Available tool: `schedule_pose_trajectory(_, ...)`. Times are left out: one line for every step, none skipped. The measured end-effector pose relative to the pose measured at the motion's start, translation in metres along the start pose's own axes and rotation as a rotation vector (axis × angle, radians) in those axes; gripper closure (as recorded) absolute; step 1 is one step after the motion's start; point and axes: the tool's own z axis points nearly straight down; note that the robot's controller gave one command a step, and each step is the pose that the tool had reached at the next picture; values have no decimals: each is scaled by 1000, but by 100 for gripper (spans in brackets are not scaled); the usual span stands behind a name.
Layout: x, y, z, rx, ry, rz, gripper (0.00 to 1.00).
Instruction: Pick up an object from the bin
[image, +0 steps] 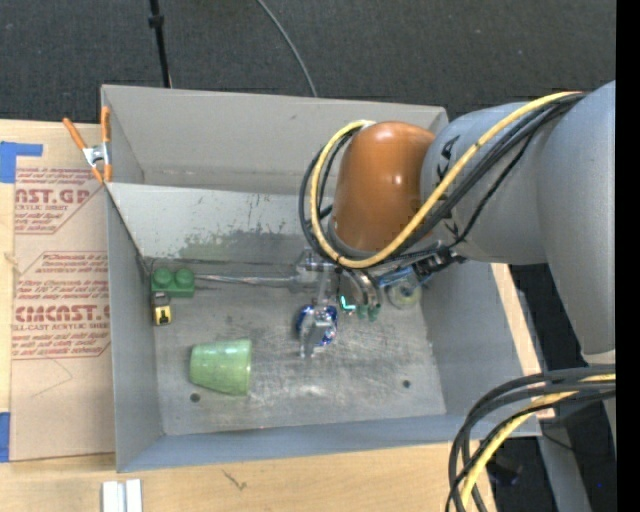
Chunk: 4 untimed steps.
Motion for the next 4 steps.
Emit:
schedule_pose_trajectory(-14,-46,70,-1,-19,-347,0)
schedule_pose_trajectory(-11,-65,42,2,-11,-344,0)
schedule_pose_trajectory(1,-63,41,0,-7,-292,0)
schedule_pose_trajectory(-19,-61,70,2,-17,-512,0)
